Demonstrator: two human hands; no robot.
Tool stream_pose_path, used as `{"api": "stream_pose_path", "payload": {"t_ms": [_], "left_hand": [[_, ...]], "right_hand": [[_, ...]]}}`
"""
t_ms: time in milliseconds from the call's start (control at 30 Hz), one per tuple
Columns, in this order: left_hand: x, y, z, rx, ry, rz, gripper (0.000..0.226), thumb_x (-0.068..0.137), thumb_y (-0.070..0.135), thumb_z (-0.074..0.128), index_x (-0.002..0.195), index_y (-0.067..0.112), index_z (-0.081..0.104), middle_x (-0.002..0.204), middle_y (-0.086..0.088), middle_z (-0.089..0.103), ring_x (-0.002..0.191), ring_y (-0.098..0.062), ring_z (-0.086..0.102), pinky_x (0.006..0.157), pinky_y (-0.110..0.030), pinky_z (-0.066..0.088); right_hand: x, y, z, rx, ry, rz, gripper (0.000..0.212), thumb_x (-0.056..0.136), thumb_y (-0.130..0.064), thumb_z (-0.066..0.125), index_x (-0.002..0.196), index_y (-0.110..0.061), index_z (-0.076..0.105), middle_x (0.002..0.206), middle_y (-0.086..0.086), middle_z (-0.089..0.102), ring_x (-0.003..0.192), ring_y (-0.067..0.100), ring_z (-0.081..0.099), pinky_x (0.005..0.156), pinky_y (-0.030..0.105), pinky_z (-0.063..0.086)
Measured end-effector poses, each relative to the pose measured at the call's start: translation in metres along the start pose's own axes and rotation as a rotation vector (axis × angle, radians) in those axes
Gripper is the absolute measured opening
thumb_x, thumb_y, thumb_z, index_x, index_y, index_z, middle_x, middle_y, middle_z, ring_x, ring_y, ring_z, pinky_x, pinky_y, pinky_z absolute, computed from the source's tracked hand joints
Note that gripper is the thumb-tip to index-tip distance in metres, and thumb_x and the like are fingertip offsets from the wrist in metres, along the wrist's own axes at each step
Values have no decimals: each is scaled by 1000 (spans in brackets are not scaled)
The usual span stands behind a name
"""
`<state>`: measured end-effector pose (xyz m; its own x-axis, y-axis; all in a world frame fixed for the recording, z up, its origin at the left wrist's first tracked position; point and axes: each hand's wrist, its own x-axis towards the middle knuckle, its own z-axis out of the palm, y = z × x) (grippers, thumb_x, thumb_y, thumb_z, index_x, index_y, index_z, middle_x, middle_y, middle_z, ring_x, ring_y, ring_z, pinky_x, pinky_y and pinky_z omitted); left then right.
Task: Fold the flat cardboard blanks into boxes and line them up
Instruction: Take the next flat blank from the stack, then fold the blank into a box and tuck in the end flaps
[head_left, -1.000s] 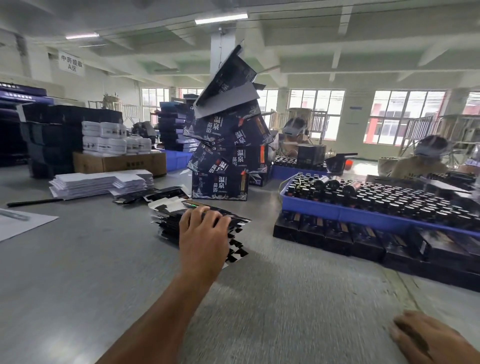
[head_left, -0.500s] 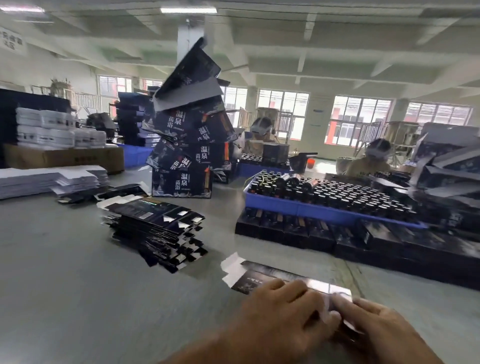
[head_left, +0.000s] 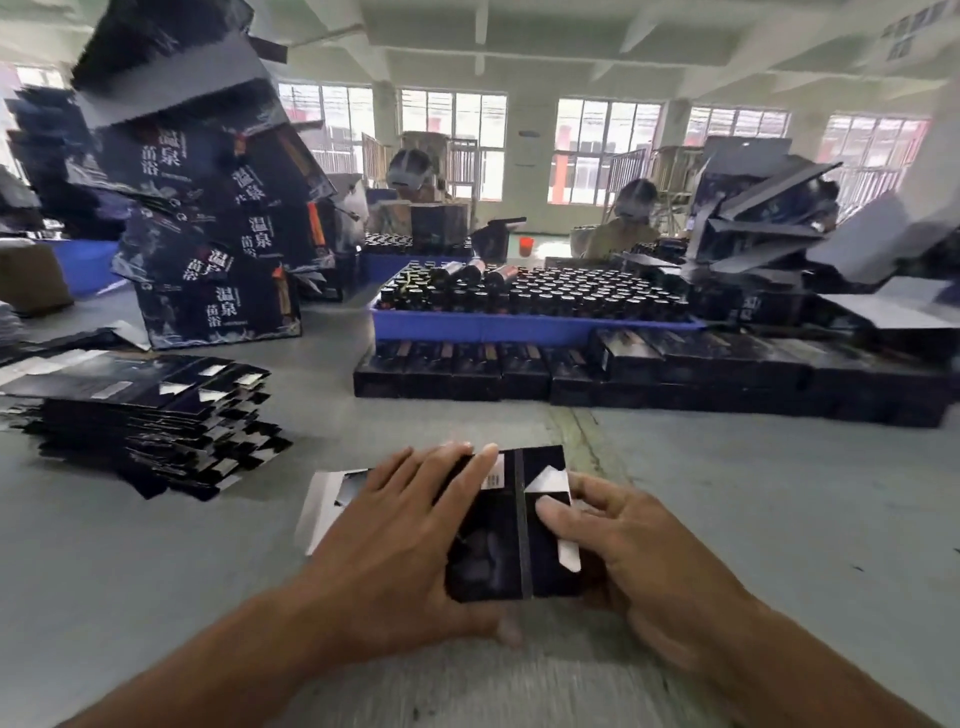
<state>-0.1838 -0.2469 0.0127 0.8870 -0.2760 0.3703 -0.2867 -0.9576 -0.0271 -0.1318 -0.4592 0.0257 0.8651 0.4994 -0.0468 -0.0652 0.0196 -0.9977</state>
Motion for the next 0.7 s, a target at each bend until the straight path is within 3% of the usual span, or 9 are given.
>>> {"api": "stream_pose_path", "payload": {"t_ms": [100,167,300,500,633,700], "left_hand": [[0,-3,-3,32,105,17,128,63,102,38,159,21,13,149,0,44,135,-18,43,119,-28,8],[1,-8,-2,74,165,26,126,65,100,40,156,15,23,138,-2,55,123,-19,53,112,-32,25],[2,-12,-4,106,190,22,122,65,99,41,152,14,32,130,-3,60,113,-21,61,101,-37,46],[0,-8,-14,67,210,18,108,71,97,36,142,15,40,126,-4,63,111,-22,62,105,-42,43],[-2,-2,-17,-51,234,49,92,75,83,52,139,17,46,134,2,54,122,-11,45,111,-39,36],[-2,1,-18,-99,237,62,87,73,76,59,136,17,49,135,5,52,123,-7,42,113,-39,35]], "right_hand": [[1,-1,-2,-52,79,-11,30,92,-50,58,104,-31,78,103,8,77,94,31,75,83,46,60],[1,-2,-3,-49,107,7,33,93,-56,54,101,-35,77,100,5,78,91,25,76,86,45,58],[-1,-1,-7,-27,117,9,36,98,-50,52,108,-22,74,100,3,79,88,22,76,75,35,59],[-6,-2,-7,-75,118,-129,29,87,-40,66,106,-18,70,98,-3,79,87,15,76,69,26,60],[-8,-3,-6,-181,168,-258,10,91,-23,70,98,-21,65,90,-3,78,85,12,75,68,22,60],[-9,-3,-4,-267,177,-326,11,90,-21,72,88,-29,65,89,-6,78,83,10,75,68,18,58]]}}
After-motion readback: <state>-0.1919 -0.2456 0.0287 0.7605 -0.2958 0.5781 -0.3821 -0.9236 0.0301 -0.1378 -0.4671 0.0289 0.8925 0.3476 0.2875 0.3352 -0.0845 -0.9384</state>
